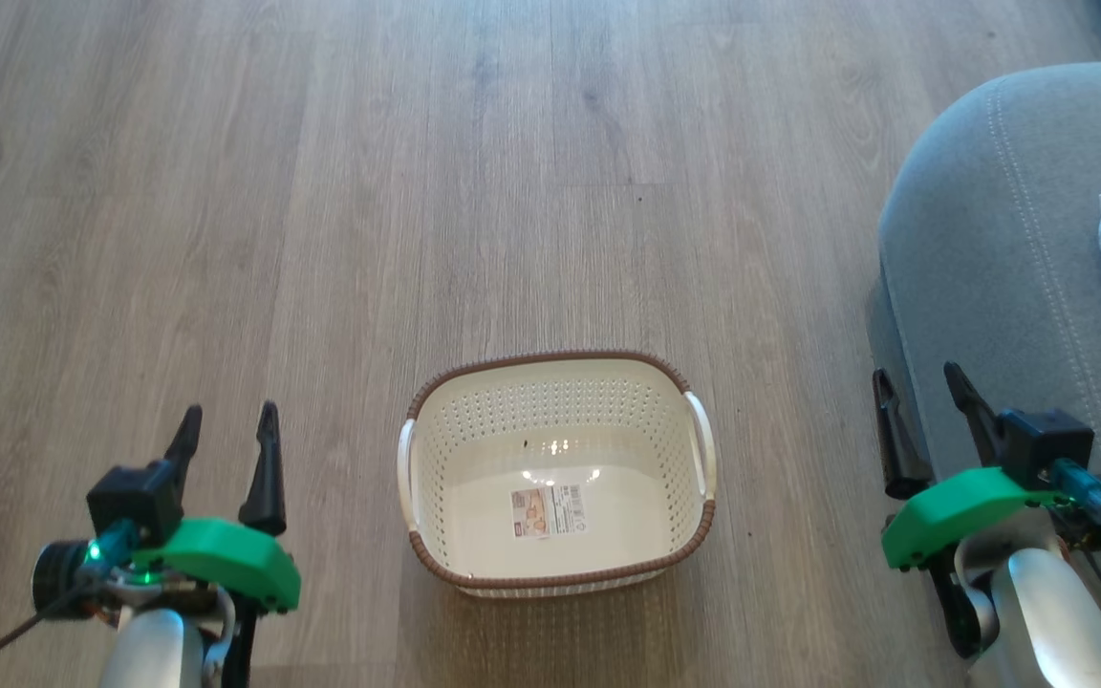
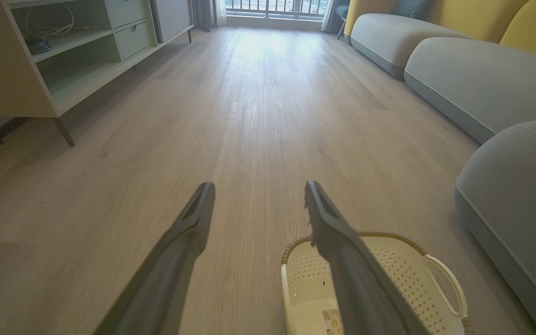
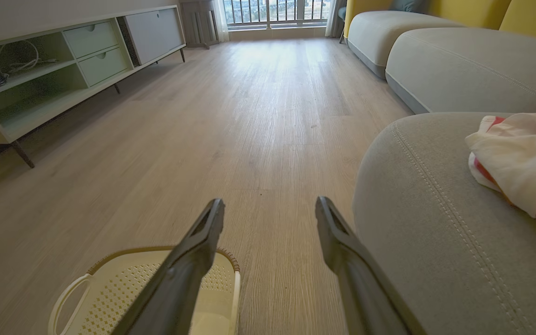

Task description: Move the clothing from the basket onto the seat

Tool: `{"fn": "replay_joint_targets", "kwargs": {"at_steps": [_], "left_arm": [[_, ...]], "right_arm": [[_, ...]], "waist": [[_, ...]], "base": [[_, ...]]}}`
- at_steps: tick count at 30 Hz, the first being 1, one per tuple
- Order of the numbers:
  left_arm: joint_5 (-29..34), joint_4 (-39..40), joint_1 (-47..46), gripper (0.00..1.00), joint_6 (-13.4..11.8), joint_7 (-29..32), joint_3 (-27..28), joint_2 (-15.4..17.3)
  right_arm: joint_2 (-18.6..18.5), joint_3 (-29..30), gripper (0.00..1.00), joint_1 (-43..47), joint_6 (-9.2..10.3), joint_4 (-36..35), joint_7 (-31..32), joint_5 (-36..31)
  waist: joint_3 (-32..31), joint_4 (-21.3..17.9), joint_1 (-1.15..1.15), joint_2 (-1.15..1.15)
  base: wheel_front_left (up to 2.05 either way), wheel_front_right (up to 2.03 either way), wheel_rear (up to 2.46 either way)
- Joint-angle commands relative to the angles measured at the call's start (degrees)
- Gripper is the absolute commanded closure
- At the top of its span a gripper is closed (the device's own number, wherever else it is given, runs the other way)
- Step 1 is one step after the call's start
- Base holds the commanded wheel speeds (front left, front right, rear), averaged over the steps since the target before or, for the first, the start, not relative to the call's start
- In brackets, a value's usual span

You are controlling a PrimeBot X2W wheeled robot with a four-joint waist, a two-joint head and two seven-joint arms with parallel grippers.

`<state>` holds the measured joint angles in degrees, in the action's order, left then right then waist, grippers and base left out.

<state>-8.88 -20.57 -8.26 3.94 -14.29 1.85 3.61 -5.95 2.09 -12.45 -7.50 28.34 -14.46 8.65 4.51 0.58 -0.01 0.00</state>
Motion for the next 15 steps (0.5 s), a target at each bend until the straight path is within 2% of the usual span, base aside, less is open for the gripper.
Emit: {"fn": "replay_joint_targets", "kwargs": {"at_steps": [1, 15], "left_arm": [[0.8, 1.7, -0.3, 0.00, 0.6, -0.7, 2.4, 0.3], [2.0, 0.9, 0.0, 0.00, 1.9, -0.7, 3.3, -0.5]], "right_arm": [[-0.1, -1.6, 0.00, -0.5, 0.01, -1.6, -0.5, 0.3], [0.0, -2.0, 0.00, -1.2, 0.01, -1.9, -0.5, 0.0]], "waist": [[-0.2, -0.2, 0.01, 0.00], [-0.3, -0.4, 0.01, 0.00]], "base": [[0.00, 0.00, 0.00], [0.00, 0.00, 0.00]]}}
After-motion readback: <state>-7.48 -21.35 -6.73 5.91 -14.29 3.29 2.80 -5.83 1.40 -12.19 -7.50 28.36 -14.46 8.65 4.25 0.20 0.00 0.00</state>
